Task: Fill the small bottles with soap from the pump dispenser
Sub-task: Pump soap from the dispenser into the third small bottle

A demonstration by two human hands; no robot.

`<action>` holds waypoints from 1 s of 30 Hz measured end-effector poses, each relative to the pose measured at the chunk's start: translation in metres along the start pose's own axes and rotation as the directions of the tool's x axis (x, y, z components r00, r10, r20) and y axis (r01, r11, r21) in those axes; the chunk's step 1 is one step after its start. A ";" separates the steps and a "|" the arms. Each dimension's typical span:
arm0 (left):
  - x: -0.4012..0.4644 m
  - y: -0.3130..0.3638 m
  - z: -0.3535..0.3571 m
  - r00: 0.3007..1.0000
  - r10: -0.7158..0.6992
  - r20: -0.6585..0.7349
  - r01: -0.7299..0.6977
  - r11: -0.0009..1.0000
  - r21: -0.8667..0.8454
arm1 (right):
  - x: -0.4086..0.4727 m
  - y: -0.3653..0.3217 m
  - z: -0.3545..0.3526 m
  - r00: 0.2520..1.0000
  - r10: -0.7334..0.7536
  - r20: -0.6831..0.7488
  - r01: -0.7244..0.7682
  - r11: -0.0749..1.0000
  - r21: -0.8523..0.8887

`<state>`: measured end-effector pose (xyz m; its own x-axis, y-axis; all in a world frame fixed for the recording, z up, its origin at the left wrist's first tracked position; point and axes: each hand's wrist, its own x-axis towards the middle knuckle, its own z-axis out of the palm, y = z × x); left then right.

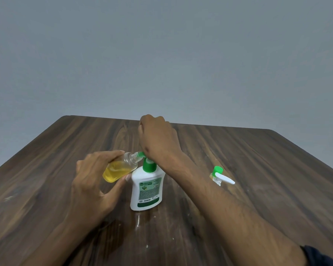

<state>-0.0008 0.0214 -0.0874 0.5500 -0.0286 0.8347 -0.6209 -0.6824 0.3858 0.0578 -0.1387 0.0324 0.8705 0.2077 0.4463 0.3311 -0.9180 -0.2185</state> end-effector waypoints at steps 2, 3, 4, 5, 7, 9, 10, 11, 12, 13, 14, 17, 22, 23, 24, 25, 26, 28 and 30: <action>0.001 0.000 0.000 1.000 0.005 0.000 -0.005 1.000 0.012 | -0.001 0.001 0.003 1.000 0.020 0.006 -0.020 1.000 0.015; 0.001 0.000 0.000 1.000 0.007 0.002 -0.007 1.000 0.016 | -0.002 0.000 0.004 1.000 0.027 0.015 -0.027 0.999 0.023; 0.001 0.000 -0.001 1.000 0.008 0.004 -0.008 1.000 0.020 | -0.003 0.000 0.005 0.999 0.028 0.021 -0.028 0.999 0.026; 0.001 0.000 -0.001 1.000 0.007 0.006 -0.007 1.000 0.022 | -0.003 -0.001 0.004 0.999 0.024 0.025 -0.024 0.999 0.023; 0.000 0.001 -0.001 1.000 0.004 0.008 -0.004 1.000 0.026 | -0.002 -0.001 0.001 1.000 0.012 0.026 -0.012 1.000 0.012; 0.000 0.001 -0.001 1.000 0.004 0.008 -0.004 0.999 0.031 | -0.001 0.000 0.000 1.000 0.015 0.022 -0.015 1.000 0.011; 0.000 0.001 -0.001 1.000 0.005 0.009 -0.005 0.999 0.037 | -0.002 0.000 0.000 0.999 0.025 0.029 -0.025 1.000 0.011; 0.001 0.000 -0.001 1.000 0.006 0.011 -0.006 0.999 0.044 | -0.002 0.000 0.001 0.998 0.036 0.044 -0.036 0.999 0.012; 0.001 0.000 -0.001 1.000 0.007 0.014 -0.007 0.999 0.050 | -0.004 -0.001 0.000 0.998 0.041 0.056 -0.042 0.999 0.012; 0.001 0.000 -0.002 1.000 0.006 0.014 -0.007 0.998 0.054 | -0.004 -0.002 0.000 0.997 0.038 0.063 -0.039 0.999 0.013; 0.001 0.000 -0.002 1.000 0.006 0.012 -0.007 0.998 0.057 | -0.004 -0.003 -0.001 0.997 0.029 0.065 -0.030 0.999 0.012; 0.002 0.001 -0.002 1.000 0.007 0.002 -0.007 0.998 0.066 | -0.003 -0.003 -0.006 0.999 0.028 0.041 -0.029 0.999 0.017; 0.002 0.002 -0.003 1.000 0.008 -0.009 -0.007 0.997 0.073 | -0.006 -0.004 -0.003 0.997 0.044 0.070 -0.045 0.999 0.020; 0.002 0.002 -0.003 1.000 0.007 -0.011 -0.007 0.997 0.074 | -0.006 -0.004 -0.004 0.997 0.033 0.066 -0.034 0.999 0.015; 0.003 0.002 -0.003 1.000 0.006 -0.012 -0.005 0.997 0.076 | -0.006 -0.004 -0.005 0.998 0.023 0.060 -0.023 1.000 0.007; 0.003 0.003 -0.003 1.000 0.004 -0.014 -0.003 0.997 0.080 | -0.005 -0.004 -0.006 0.998 0.016 0.056 -0.016 1.000 0.002; 0.002 0.002 -0.002 1.000 0.002 -0.016 -0.001 0.996 0.086 | -0.005 -0.004 -0.005 0.998 0.015 0.055 -0.015 1.000 0.001; 0.002 0.002 -0.003 1.000 0.000 -0.015 0.001 0.995 0.095 | -0.005 -0.004 -0.004 0.998 0.023 0.064 -0.024 1.000 0.008; 0.003 0.003 -0.003 1.000 0.007 -0.021 -0.005 0.995 0.097 | -0.006 -0.003 -0.004 0.998 0.021 0.062 -0.021 1.000 0.010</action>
<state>-0.0024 0.0216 -0.0832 0.5342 -0.0181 0.8452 -0.5665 -0.7497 0.3420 0.0505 -0.1379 0.0338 0.8981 0.2093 0.3868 0.3161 -0.9188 -0.2366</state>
